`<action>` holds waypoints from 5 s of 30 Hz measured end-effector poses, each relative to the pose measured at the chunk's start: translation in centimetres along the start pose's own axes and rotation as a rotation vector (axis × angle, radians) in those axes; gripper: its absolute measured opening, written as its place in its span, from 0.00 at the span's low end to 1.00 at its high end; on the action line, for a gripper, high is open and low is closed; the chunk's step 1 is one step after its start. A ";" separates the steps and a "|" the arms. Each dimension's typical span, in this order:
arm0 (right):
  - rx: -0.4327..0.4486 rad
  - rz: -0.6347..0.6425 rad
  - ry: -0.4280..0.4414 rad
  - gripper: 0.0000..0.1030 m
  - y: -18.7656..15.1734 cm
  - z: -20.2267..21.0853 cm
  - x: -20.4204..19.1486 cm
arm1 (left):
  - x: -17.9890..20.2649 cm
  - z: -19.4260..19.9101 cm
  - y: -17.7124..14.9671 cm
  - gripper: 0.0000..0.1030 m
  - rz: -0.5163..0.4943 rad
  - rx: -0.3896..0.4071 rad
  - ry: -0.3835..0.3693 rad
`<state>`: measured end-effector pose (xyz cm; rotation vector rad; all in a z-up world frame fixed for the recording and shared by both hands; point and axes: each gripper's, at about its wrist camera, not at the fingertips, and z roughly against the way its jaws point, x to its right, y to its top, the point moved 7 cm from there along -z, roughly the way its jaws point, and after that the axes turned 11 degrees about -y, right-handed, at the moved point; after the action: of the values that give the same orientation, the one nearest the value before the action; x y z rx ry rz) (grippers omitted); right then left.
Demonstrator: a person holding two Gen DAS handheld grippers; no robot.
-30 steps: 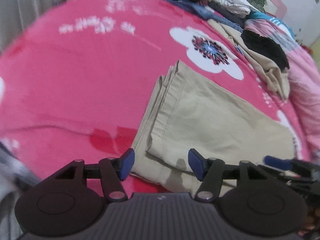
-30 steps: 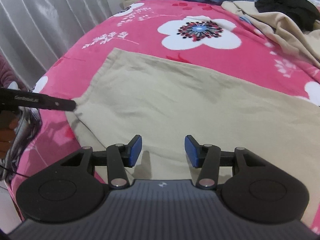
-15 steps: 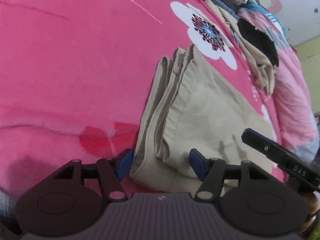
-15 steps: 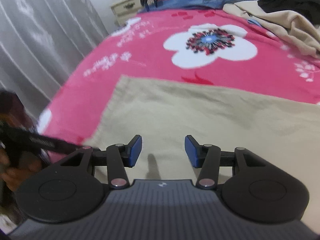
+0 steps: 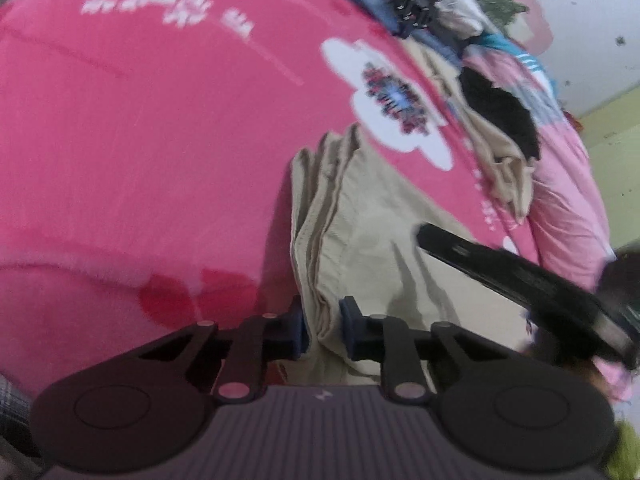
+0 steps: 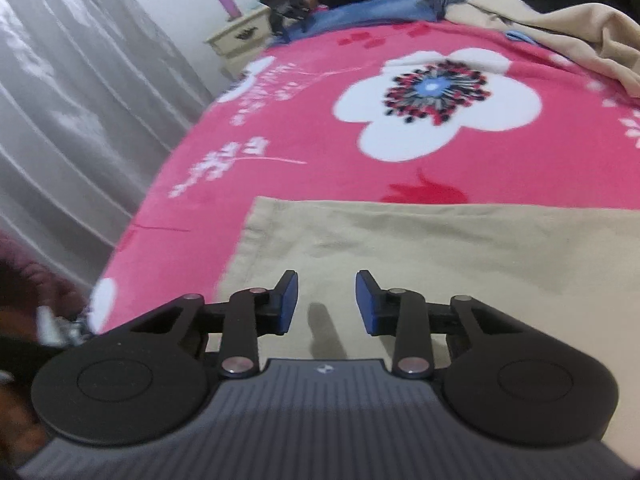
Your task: Fold clothes
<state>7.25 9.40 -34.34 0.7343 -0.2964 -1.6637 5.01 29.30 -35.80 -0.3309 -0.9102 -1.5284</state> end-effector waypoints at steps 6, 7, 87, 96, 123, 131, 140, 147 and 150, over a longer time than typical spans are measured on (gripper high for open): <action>-0.018 -0.064 -0.113 0.19 0.6 -3.2 3.5 | 2.8 0.6 0.1 0.17 -0.063 0.025 0.036; -0.018 -0.054 -0.131 0.20 0.4 -2.7 4.1 | 3.2 0.7 0.1 0.17 -0.070 0.029 0.043; -0.114 -0.930 0.336 0.26 -6.9 8.2 34.4 | 27.9 -18.3 -15.0 0.15 -0.349 -0.120 0.026; -0.097 -0.894 0.398 0.43 -6.9 9.3 34.6 | 28.4 -19.6 -15.1 0.16 -0.399 -0.134 0.083; -0.205 -0.206 0.313 0.41 -3.5 8.1 28.8 | 28.3 -13.9 -14.7 0.22 -0.241 -0.063 0.084; -0.097 -0.030 0.274 0.13 -2.2 10.1 27.8 | 24.2 -15.0 -12.5 0.21 -0.132 0.011 0.208; -0.106 0.016 0.276 0.13 -3.6 9.5 32.0 | 26.8 -18.0 -14.2 0.24 -0.113 0.005 0.113; -0.121 0.019 0.202 0.21 -3.2 10.5 32.7 | 26.5 -12.5 -13.0 0.24 -0.175 0.112 0.190; -0.103 0.048 0.096 0.26 -2.8 12.6 33.1 | 24.3 -11.5 -12.9 0.24 -0.167 0.138 0.251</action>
<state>-4.87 -23.94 -36.26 0.7213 -0.1579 -1.5816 -8.36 3.05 -31.21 0.0379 -0.8543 -1.6072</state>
